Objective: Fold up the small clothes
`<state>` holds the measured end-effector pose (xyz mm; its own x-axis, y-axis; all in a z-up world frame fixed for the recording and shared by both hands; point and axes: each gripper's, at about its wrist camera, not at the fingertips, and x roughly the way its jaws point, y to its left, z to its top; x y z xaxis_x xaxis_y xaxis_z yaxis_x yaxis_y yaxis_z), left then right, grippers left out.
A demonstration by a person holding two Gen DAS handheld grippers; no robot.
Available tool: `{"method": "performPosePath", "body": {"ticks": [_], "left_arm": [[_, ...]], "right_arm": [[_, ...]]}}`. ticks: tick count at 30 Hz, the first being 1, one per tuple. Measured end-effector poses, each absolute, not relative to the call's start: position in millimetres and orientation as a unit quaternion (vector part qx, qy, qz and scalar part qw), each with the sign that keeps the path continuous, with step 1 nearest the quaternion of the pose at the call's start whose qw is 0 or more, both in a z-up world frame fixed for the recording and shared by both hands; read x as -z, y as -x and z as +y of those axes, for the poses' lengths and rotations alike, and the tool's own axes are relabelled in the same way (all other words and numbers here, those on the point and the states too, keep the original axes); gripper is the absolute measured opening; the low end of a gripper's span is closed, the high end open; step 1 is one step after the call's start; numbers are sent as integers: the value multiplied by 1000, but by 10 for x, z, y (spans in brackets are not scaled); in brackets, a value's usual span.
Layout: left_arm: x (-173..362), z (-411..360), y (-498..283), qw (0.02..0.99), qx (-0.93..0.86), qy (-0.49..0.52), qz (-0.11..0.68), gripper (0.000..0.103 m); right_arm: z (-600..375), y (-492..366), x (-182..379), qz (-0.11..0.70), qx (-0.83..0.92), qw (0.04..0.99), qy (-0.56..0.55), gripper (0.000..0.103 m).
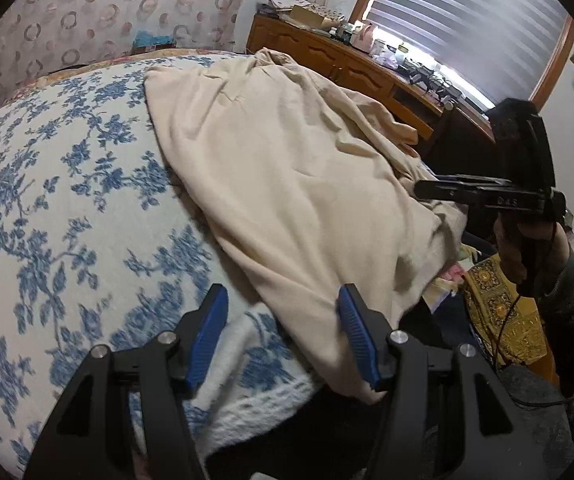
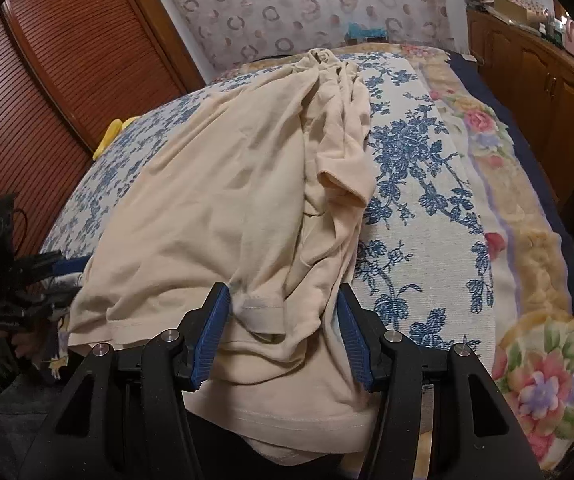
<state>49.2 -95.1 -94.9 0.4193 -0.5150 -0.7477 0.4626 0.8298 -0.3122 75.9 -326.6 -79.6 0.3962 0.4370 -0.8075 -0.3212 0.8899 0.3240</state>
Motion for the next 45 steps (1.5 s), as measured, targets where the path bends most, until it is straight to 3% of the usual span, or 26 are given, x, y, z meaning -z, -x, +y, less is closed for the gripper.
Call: {"method": "performPosePath", "body": {"ticks": [1, 2, 4, 5, 6, 7, 9, 22, 32, 45], "left_arm": [[951, -966, -461, 842, 292, 28, 453, 56], [950, -984, -435, 842, 293, 27, 452, 48], [947, -1002, -403, 846, 286, 23, 450, 42], [944, -1010, -394, 846, 284, 21, 451, 32], [933, -1015, -384, 847, 281, 16, 450, 19], [910, -1013, -377, 849, 281, 14, 448, 15], [841, -1008, -359, 852, 284, 13, 439, 5], [-197, -834, -481, 886, 307, 30, 345, 2], [-170, -700, -800, 891, 292, 47, 346, 2], [96, -653, -2186, 898, 248, 41, 361, 3]], "right_arm": [[-3252, -754, 797, 501, -229, 833, -56, 55], [-3234, -749, 798, 501, -231, 832, -54, 54], [-3198, -747, 801, 503, -234, 831, -47, 42], [-3185, -750, 803, 504, -235, 830, -45, 39], [-3176, -751, 801, 503, -236, 830, -44, 29], [-3167, -754, 792, 502, -240, 830, -42, 16], [-3159, -753, 742, 495, -246, 832, -40, 10], [-3241, -823, -83, 422, -274, 863, -39, 8], [-3246, -1084, -115, 413, -285, 863, -58, 8], [-3131, -2148, 120, 403, -261, 873, -91, 9]]}}
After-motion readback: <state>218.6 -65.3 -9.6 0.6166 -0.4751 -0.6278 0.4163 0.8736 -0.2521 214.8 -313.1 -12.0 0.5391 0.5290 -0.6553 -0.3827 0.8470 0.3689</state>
